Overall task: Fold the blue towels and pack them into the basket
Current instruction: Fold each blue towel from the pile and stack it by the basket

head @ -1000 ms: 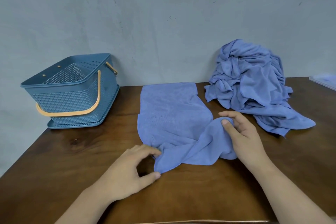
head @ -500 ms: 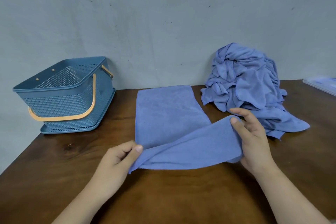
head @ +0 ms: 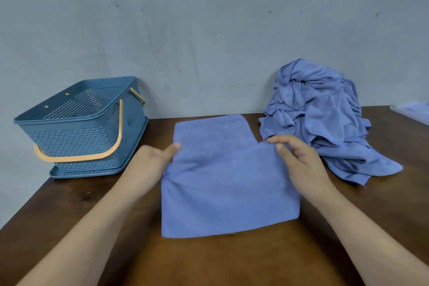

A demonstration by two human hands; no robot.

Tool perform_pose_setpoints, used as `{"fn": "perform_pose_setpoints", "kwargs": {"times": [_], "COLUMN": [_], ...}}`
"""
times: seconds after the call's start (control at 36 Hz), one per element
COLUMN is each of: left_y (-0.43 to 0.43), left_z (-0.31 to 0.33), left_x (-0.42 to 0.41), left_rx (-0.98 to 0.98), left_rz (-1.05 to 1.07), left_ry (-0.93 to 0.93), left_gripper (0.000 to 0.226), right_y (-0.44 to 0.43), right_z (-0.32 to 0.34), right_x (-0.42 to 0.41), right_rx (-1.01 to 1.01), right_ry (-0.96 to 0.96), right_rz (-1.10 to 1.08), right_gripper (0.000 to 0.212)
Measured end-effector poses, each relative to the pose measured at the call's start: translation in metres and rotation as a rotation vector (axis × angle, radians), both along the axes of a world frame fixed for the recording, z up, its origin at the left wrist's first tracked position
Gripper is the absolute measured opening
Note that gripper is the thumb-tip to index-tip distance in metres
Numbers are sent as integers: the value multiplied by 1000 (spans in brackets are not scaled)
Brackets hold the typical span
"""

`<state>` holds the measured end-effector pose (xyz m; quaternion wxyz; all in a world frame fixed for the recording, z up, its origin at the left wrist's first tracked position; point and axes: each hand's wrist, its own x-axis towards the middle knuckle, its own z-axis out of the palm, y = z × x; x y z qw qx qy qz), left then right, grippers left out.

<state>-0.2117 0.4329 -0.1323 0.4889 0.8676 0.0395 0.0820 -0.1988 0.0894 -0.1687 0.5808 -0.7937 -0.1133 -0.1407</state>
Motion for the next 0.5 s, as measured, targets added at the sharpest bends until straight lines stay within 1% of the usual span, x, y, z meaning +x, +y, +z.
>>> {"fn": "perform_pose_setpoints", "kwargs": {"times": [0.08,0.17,0.19,0.25,0.31,0.36,0.42,0.5], "left_y": [1,5,3,-11,-33,-51,-62,-63], "left_z": [5,-7,-12,-20,-30,-44,-61,-85], "left_x": [48,84,90,91,86,82,82,84], "left_rx": [83,270,342,446,560,700,769,819], "left_rz": [157,287,329,346,275,154,-5,-221], "left_ry": [-25,-14,-34,-139,-227,-251,-220,-120], "left_gripper": [63,61,57,45,32,28,36,64], "right_y": [9,15,15,17,25,36,45,54], "right_z": [10,1,-6,-20,-28,-35,-40,-46], "right_x": [46,100,116,137,141,138,134,127], "right_rx": [-73,-283,-377,-542,-594,-610,-720,-930], "right_ry": [-35,-31,-1,50,32,-18,-54,-24], "right_rz": [13,2,-15,-93,-114,-35,32,136], "right_gripper": [24,22,27,45,48,43,38,44]}}
